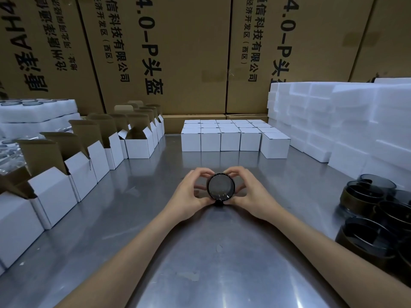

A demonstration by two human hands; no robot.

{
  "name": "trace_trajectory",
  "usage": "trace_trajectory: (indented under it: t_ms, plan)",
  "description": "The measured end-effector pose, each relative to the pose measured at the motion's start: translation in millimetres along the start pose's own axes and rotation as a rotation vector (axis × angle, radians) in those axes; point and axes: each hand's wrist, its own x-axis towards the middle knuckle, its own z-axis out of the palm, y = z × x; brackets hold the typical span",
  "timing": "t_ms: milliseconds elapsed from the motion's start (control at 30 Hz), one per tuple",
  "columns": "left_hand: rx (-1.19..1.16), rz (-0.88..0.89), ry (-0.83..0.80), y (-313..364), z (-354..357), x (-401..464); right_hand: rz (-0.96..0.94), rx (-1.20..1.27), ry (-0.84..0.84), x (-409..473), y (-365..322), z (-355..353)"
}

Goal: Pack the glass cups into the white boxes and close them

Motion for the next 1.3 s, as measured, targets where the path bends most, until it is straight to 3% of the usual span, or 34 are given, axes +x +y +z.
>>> trace_trajectory:
  t_ms: [233, 433, 633, 733, 1067, 1300]
  plan:
    - [0.043, 0.022, 0.021, 0, 0, -2, -0.028, -0.023, 0.007, -1, 2, 0]
    - [0.089, 0.025, 0.001, -2, 1, -1, 0.077, 0.215, -0.029, 2, 4, -2]
    - [0.053, -0.002, 0.018, 0, 2, -2, 0.154, 0.269, -0.029, 0, -1, -5]
    - [0.053, -0.042, 0.052, 2, 2, -1, 0.152, 0.209, -0.045, 1, 0, -6]
    - [0.048, -0.239, 0.11, 3, 0, -1, 0.176, 0.381, -0.189, -4, -4, -8]
    - [0.114, -0.334, 0.04, 7, 1, -1, 0.269, 0.383, -0.146, 1, -8, -6]
